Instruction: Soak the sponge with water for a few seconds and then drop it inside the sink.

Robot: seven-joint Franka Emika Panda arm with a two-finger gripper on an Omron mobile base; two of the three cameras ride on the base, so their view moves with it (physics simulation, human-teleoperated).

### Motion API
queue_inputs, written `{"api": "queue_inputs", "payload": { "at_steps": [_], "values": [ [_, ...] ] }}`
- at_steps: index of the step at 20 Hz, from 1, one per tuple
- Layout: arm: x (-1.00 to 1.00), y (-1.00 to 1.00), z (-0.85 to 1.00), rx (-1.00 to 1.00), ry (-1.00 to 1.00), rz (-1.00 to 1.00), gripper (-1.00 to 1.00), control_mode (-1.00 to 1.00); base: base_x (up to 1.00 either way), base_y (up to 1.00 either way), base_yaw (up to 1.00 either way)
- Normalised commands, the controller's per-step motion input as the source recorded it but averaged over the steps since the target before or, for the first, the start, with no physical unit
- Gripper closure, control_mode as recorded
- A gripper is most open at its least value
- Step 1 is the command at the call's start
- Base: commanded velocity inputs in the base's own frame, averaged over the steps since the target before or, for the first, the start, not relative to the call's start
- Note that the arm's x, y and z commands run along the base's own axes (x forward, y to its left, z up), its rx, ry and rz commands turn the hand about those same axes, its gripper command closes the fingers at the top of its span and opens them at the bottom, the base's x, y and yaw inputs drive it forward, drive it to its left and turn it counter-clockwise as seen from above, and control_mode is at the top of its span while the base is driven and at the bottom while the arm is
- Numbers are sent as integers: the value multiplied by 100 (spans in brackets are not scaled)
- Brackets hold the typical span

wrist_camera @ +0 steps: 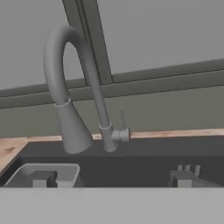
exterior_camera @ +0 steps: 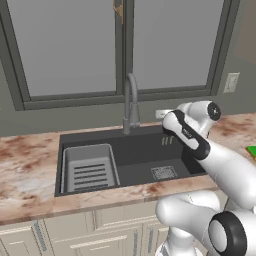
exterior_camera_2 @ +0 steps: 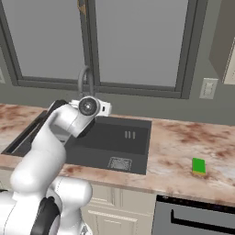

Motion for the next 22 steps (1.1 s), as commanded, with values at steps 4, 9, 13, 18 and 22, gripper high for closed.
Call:
{"api": "queue_inputs", "payload": {
  "at_steps": [4,9,13,18,22],
  "values": [
    [0,-2,0,0,-13,7,-100,-100,0,0,0],
    [-2,-1,0,0,-16,9,-100,-100,0,0,0],
    [0,-2,0,-2,-15,9,-100,-100,0,0,0],
    [0,-7,0,-1,-1,11,-100,-100,0,0,0],
    [0,-1,0,-5,2,10,-100,-100,0,0,0]
  ]
}}
